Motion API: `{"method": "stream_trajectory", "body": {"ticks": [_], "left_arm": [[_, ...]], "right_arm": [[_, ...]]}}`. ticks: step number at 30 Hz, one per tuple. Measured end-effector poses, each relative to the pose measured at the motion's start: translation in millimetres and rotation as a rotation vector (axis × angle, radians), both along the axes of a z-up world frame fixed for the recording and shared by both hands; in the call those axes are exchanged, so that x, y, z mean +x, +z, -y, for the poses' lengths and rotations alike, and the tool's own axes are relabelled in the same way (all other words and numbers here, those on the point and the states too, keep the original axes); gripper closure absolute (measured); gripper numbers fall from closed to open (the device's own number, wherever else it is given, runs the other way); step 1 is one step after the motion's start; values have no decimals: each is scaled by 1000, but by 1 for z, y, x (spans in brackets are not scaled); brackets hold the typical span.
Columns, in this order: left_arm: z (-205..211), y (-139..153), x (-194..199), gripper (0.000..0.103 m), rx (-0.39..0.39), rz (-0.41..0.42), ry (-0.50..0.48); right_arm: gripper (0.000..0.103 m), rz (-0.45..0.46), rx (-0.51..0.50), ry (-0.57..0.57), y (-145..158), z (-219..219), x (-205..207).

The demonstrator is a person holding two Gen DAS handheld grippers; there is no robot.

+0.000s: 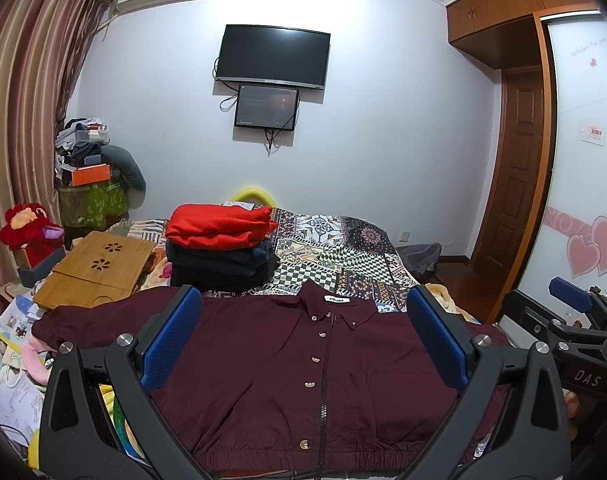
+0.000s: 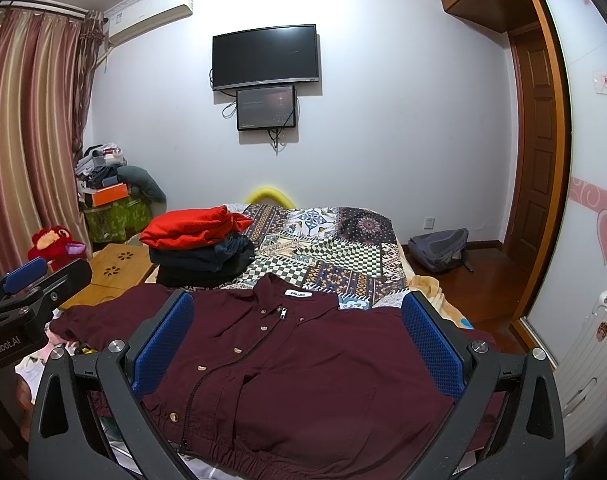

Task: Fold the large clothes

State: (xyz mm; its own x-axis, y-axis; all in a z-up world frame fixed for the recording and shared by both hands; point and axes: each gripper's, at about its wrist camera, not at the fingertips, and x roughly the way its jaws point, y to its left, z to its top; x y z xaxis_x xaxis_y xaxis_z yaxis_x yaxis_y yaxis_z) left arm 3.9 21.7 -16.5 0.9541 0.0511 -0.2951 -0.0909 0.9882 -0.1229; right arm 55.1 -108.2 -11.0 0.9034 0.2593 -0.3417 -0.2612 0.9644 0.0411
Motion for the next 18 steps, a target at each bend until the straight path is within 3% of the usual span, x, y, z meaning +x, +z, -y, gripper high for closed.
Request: {"method": "stream_trajectory", "body": {"ticks": [8,18], "left_arm": [[-6,-6,-6,0,-3,-8,4],[-5,-2,14,0,-6,-38,23]], "right_arm": [[0,-10,0,0,-4,-3,-1],[0,-43,-6,1,-8,-3,17]]}}
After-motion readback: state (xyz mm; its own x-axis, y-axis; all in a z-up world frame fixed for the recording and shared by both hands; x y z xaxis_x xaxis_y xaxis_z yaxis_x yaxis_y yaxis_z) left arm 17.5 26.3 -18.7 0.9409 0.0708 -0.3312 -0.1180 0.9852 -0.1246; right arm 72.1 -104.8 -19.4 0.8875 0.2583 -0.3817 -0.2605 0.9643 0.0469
